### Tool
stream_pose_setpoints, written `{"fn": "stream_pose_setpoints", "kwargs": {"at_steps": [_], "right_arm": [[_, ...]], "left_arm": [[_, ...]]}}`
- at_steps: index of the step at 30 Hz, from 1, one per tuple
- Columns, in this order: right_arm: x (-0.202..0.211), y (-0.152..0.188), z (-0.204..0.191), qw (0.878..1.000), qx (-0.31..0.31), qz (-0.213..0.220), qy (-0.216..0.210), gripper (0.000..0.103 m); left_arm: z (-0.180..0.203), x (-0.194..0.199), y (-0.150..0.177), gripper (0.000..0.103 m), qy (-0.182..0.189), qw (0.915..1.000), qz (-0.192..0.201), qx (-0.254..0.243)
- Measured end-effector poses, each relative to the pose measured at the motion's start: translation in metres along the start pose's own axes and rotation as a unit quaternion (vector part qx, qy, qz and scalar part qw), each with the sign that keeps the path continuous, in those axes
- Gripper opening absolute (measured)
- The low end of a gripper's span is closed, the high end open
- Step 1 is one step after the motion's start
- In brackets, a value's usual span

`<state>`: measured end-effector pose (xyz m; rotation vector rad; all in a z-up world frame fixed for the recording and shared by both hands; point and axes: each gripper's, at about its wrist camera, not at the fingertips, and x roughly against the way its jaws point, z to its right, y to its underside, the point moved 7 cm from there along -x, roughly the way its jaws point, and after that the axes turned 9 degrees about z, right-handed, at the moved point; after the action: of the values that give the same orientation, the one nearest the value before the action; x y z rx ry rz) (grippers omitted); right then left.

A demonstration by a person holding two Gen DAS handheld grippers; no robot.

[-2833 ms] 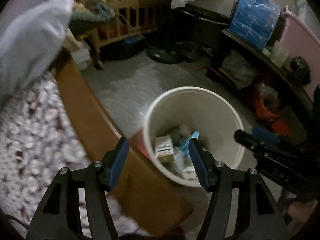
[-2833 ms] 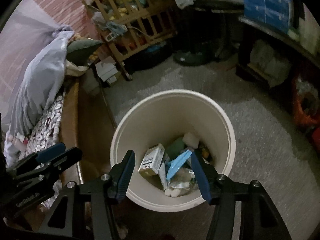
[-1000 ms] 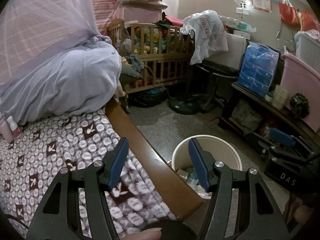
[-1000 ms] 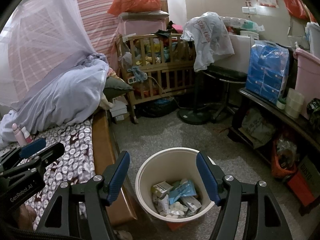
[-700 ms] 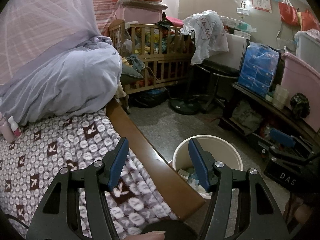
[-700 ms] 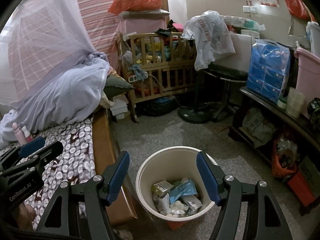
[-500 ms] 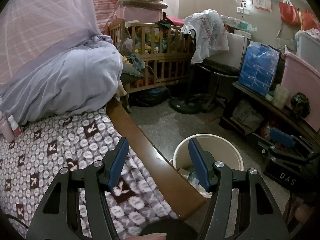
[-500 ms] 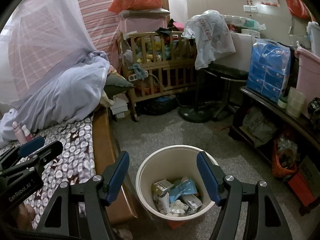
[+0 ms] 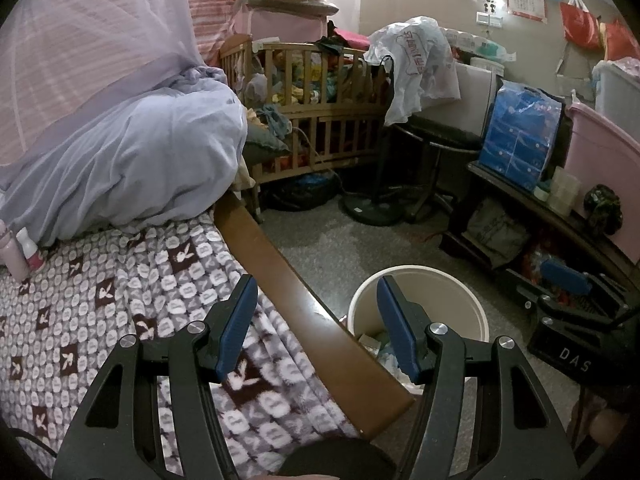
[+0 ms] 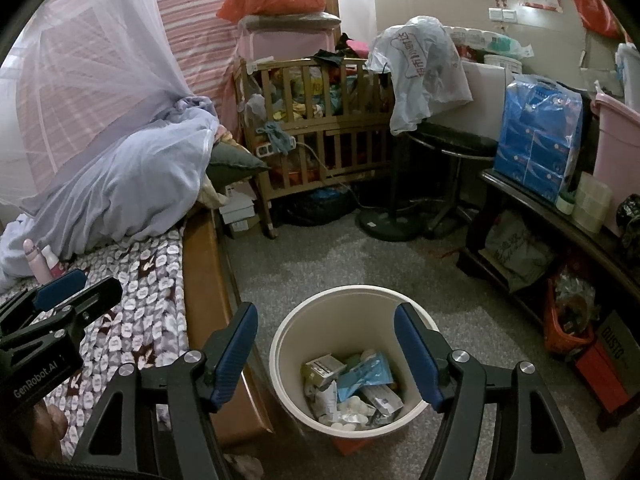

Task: Collect trash

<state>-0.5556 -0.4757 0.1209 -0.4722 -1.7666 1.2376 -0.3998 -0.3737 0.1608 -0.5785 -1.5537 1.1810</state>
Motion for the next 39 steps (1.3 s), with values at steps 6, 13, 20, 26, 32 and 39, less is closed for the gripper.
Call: {"fn": "stream_pose_setpoints", "kwargs": {"at_steps": [6,13,20,26,32,39], "right_arm": [[-0.003,0.004,0.005,1.000,0.000,-0.005,0.001,0.069],[-0.005,0.006,0.009,1.000,-0.001,-0.008,0.002,0.069],[-0.006,0.007,0.010,1.000,0.000,-0.012,0.001,0.069],[-0.009,0.009,0.013,1.000,0.002,-0.018,0.002,0.069],[-0.009,0.009,0.013,1.000,0.003,-0.016,0.002,0.070],[-0.011,0.010,0.010,1.000,0.008,-0.020,-0.002,0.070]], "left_arm": [[0.002,-0.002,0.001,0.061,0.001,1.0000,-0.004,-0.001],[0.003,-0.006,0.003,0.061,0.000,1.0000,-0.009,0.001],[0.004,-0.006,0.004,0.061,0.001,0.9999,-0.010,0.000],[0.005,-0.007,0.005,0.061,0.002,0.9999,-0.012,0.000],[0.007,-0.009,0.007,0.061,0.007,0.9999,-0.015,-0.001],[-0.005,-0.010,0.010,0.061,0.008,0.9998,-0.017,0.007]]}}
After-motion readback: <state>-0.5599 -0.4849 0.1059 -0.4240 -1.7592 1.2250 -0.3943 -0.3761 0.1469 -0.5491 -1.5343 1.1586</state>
